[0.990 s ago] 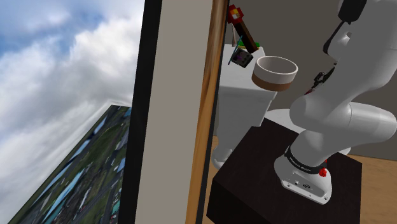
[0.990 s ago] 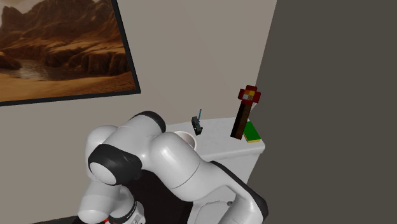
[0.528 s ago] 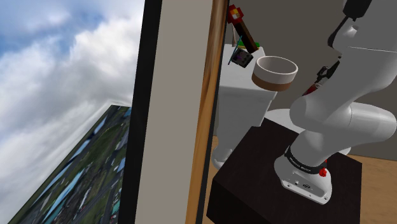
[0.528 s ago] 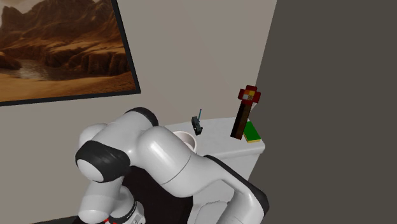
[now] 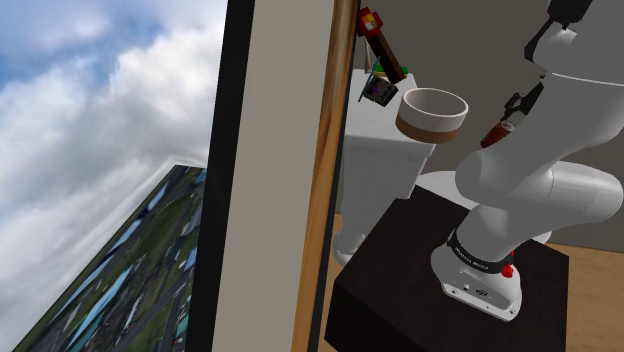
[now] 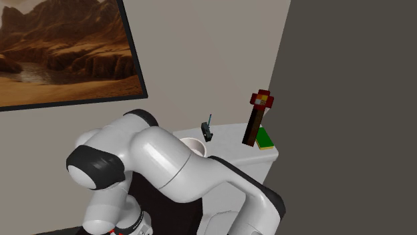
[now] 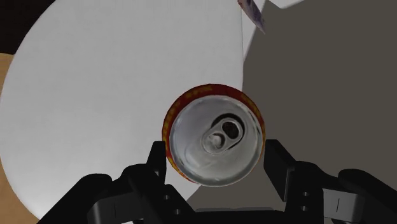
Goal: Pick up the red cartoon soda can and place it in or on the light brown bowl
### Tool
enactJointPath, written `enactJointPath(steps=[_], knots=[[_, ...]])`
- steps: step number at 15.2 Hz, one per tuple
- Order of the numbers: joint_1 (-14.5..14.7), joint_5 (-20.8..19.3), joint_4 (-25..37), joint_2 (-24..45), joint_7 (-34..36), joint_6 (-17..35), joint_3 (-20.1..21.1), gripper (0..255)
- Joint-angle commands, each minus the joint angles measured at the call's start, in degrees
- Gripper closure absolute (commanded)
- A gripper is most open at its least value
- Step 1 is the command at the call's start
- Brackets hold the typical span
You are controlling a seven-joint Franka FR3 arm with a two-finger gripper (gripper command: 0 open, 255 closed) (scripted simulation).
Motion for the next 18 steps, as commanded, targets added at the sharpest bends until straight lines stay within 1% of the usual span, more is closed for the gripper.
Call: enactJointPath(steps=[1,18], knots=[[0.2,-1.0,0.2,-1.2,0.9,-1.1,-0.2,255],[0.8,-6.6,6.2,-7.5,6.7,-11.8,-1.2,255]])
